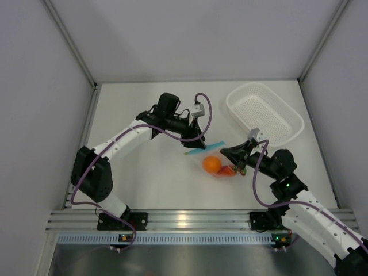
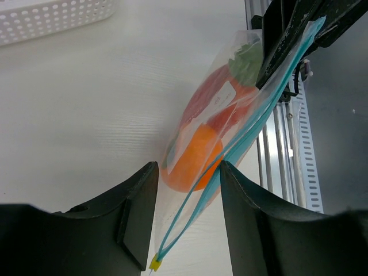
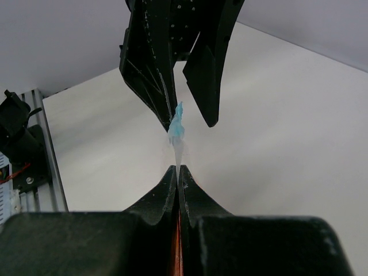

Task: Open the zip-top bag and remove the fake food

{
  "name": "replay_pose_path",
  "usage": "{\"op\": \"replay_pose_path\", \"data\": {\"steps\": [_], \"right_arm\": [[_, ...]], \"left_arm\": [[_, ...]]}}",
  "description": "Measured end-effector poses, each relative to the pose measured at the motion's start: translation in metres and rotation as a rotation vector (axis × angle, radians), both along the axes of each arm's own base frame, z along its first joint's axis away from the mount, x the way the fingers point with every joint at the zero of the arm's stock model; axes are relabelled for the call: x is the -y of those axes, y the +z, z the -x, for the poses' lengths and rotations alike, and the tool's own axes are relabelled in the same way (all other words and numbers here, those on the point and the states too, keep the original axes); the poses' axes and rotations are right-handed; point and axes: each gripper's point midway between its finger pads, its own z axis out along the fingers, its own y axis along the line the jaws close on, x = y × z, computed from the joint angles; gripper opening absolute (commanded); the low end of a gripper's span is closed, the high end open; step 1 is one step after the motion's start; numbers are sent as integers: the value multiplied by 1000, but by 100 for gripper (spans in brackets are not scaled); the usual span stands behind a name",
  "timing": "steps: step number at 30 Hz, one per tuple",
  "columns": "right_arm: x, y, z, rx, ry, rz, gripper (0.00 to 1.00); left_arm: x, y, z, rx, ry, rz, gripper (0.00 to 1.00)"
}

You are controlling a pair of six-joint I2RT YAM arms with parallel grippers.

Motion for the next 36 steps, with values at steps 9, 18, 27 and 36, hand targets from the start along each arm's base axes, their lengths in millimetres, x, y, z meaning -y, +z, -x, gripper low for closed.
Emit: {"op": "replay_pose_path", "data": {"steps": [9, 18, 27, 36], "right_arm": [[-1, -1, 3, 3, 11, -6, 0], [-4, 0, 12, 24, 60, -15, 0], [-6, -7, 11, 1, 72, -1, 0], [-6, -7, 11, 1, 72, -1, 0]], "left_arm": [[1, 1, 3, -6, -14, 8, 47], [5, -11, 6, -47, -39, 2, 48], [3, -13, -2, -15, 8, -29, 49], [0, 4, -2, 38, 28, -15, 51]]}}
